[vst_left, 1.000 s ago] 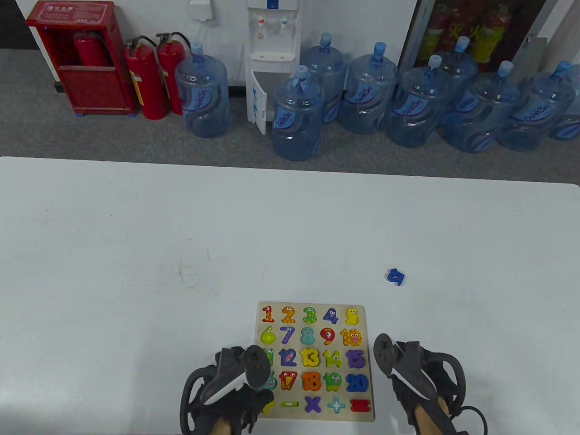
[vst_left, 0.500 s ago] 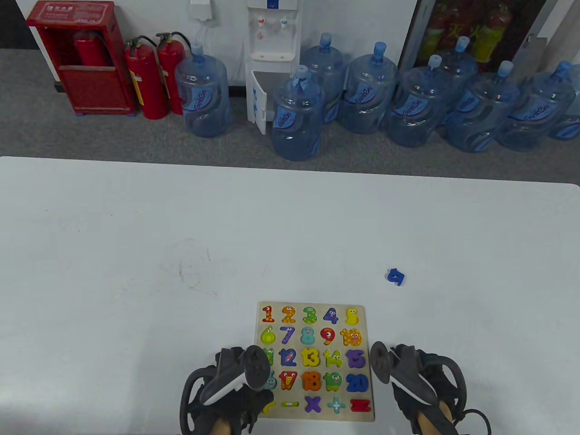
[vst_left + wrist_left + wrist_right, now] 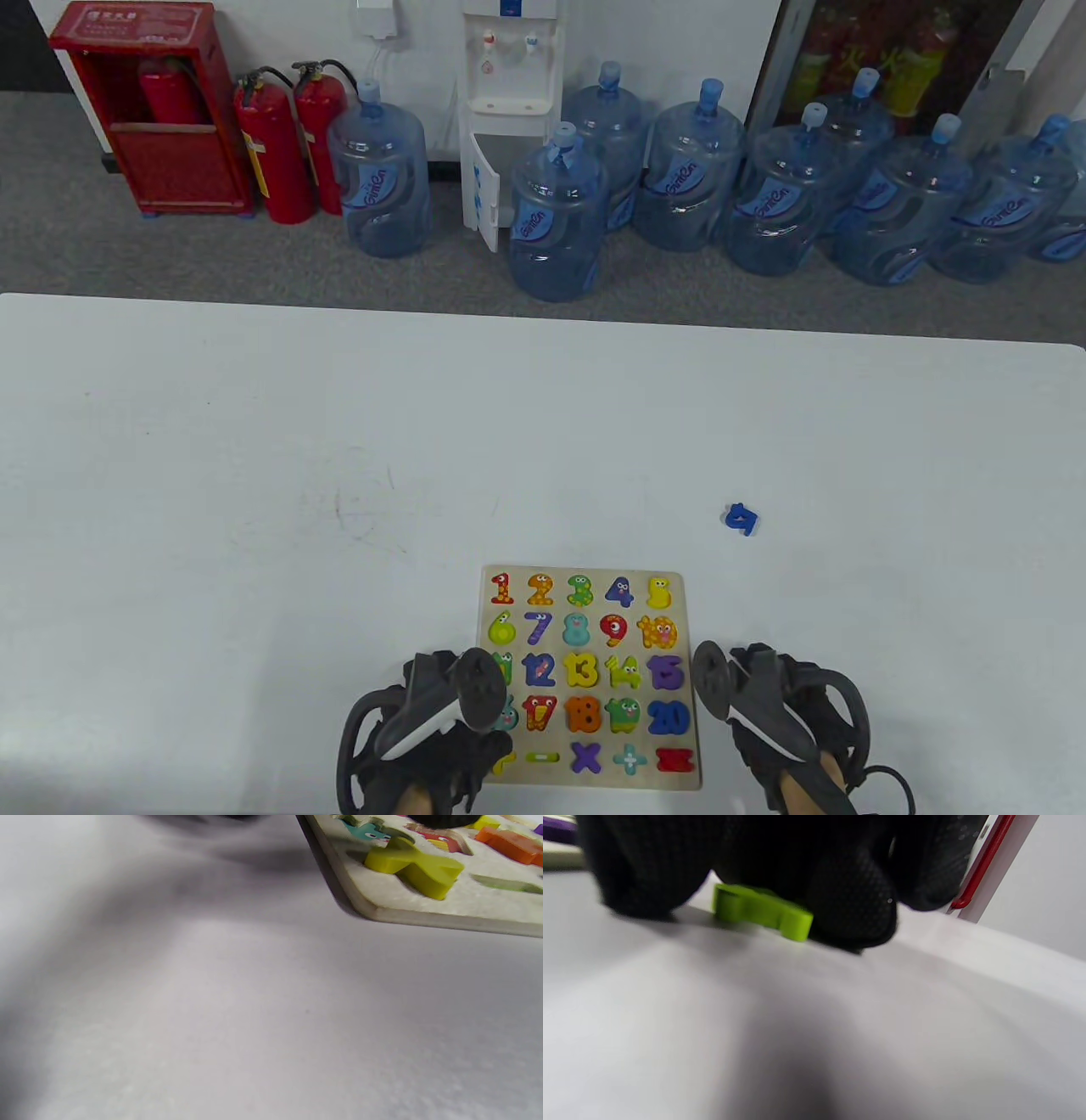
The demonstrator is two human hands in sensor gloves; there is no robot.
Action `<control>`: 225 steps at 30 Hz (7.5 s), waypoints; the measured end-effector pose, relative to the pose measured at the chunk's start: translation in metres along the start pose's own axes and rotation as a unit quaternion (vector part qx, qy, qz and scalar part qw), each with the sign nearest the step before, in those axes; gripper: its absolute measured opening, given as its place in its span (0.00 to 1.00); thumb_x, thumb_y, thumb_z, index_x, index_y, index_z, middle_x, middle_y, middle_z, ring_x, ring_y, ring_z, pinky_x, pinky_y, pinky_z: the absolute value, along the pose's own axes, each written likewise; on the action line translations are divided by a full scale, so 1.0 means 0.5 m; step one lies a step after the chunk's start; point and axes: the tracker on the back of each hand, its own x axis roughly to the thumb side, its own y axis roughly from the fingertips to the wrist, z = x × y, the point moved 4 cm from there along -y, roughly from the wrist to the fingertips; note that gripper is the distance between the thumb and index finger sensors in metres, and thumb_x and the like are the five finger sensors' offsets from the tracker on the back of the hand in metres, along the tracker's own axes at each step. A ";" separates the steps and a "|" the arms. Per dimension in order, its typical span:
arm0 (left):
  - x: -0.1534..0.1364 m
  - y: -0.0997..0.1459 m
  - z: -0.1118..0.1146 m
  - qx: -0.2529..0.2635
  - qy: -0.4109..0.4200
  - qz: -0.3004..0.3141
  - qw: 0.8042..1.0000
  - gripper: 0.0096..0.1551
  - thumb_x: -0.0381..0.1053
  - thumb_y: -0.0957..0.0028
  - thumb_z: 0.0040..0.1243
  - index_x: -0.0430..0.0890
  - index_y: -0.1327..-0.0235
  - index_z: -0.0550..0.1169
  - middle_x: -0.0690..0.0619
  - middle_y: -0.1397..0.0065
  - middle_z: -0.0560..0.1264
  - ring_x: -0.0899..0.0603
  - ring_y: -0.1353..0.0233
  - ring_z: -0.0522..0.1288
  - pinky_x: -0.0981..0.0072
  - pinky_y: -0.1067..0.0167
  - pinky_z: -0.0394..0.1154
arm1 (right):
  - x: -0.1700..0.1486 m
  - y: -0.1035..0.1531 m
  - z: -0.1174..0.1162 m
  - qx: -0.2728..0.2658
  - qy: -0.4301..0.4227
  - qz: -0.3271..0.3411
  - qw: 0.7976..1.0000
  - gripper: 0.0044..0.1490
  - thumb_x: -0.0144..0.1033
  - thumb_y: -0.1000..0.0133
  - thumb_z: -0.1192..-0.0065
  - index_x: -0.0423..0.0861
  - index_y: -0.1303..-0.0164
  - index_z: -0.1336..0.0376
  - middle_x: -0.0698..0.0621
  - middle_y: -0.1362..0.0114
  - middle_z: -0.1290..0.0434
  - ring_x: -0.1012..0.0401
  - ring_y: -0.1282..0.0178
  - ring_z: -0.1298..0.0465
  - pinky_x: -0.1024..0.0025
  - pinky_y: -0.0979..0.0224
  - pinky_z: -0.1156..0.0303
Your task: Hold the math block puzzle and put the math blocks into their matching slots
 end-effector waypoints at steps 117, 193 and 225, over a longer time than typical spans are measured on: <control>-0.007 -0.003 0.002 0.005 0.006 -0.006 1.000 0.53 0.66 0.59 0.48 0.48 0.25 0.45 0.43 0.22 0.40 0.28 0.21 0.40 0.31 0.27 0.49 | 0.058 -0.035 0.019 -0.020 -0.018 0.059 0.998 0.38 0.37 0.68 0.26 0.57 0.43 0.33 0.57 0.36 0.26 0.60 0.45 0.20 0.57 0.33 0.27; -0.034 0.006 -0.016 0.068 0.041 -0.013 0.997 0.52 0.65 0.59 0.49 0.48 0.26 0.46 0.43 0.22 0.43 0.29 0.21 0.46 0.32 0.27 0.55 | -0.050 -0.309 -0.027 0.141 -0.046 -0.061 0.987 0.44 0.37 0.58 0.42 0.66 0.33 0.54 0.52 0.21 0.57 0.48 0.23 0.44 0.56 0.28 0.36; -0.022 -0.001 -0.026 0.041 0.030 0.004 0.999 0.53 0.66 0.59 0.48 0.48 0.25 0.44 0.43 0.21 0.40 0.29 0.20 0.44 0.32 0.26 0.54 | -0.019 -0.047 -0.001 0.048 0.021 -0.042 0.998 0.48 0.61 0.73 0.47 0.51 0.42 0.35 0.51 0.44 0.23 0.58 0.55 0.17 0.64 0.48 0.21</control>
